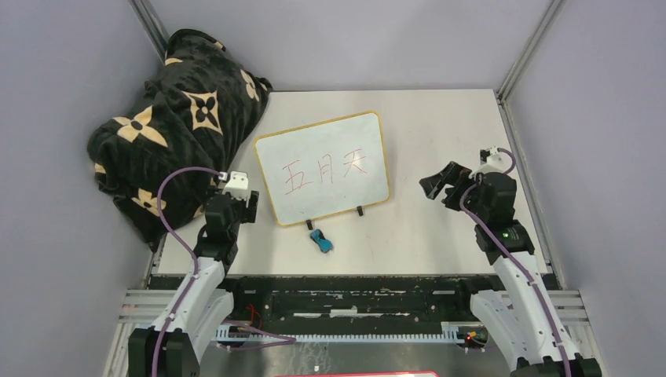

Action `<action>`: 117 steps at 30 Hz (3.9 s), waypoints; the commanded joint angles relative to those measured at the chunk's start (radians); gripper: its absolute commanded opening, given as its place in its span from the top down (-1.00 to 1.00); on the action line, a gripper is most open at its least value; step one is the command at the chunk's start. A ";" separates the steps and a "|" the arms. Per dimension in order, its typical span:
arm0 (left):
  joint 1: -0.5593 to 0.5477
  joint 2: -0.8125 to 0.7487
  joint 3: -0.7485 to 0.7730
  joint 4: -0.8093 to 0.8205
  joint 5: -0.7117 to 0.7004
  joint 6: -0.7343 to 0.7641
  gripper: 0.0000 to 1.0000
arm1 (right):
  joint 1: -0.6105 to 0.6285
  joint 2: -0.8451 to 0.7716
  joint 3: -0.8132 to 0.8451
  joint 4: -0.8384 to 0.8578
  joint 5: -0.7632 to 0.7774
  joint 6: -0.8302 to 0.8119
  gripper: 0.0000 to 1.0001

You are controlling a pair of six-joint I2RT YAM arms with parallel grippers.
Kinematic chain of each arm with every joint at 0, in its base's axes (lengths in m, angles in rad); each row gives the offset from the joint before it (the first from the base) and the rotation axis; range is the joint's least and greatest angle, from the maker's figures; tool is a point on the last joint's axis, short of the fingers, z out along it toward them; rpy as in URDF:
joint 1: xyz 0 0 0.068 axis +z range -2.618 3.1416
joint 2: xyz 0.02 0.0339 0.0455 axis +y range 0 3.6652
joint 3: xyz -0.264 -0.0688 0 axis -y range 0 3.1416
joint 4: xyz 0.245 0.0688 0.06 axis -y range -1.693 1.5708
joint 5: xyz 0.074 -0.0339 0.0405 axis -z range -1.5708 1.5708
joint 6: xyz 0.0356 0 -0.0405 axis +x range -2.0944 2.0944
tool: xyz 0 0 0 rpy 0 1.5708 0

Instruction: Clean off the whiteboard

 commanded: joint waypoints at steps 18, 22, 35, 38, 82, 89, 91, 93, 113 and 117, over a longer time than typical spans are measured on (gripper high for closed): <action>0.005 0.003 0.020 0.055 -0.028 -0.062 -0.98 | 0.147 0.096 0.244 -0.219 -0.074 -0.094 -0.42; 0.004 0.001 0.021 0.048 0.006 -0.054 -0.99 | 0.273 0.175 0.298 -0.282 -0.041 -0.125 -0.35; 0.006 -0.014 0.014 0.054 -0.024 -0.051 -0.99 | 0.947 0.659 0.488 -0.350 0.493 -0.169 -0.42; 0.006 -0.018 0.017 0.048 -0.019 -0.052 -0.99 | 0.949 0.784 0.495 -0.264 0.435 -0.177 -0.43; 0.016 -0.076 0.144 -0.169 0.100 0.026 -0.77 | 0.999 1.189 0.713 -0.117 0.292 -0.156 -0.33; 0.015 -0.079 0.132 -0.160 0.090 0.023 -0.77 | 1.000 1.215 0.717 -0.101 0.287 -0.148 -0.15; 0.015 -0.081 0.130 -0.161 0.088 0.022 -0.77 | 0.999 1.222 0.717 -0.098 0.282 -0.146 -0.02; 0.015 -0.082 0.128 -0.159 0.090 0.022 -0.77 | 1.000 1.226 0.717 -0.097 0.274 -0.146 0.06; 0.015 -0.050 0.174 -0.164 0.093 -0.004 -0.75 | 1.010 1.081 0.666 -0.155 0.319 -0.146 0.98; 0.015 -0.027 0.259 -0.207 0.140 -0.011 -0.75 | 1.020 0.957 0.622 -0.192 0.404 -0.150 0.98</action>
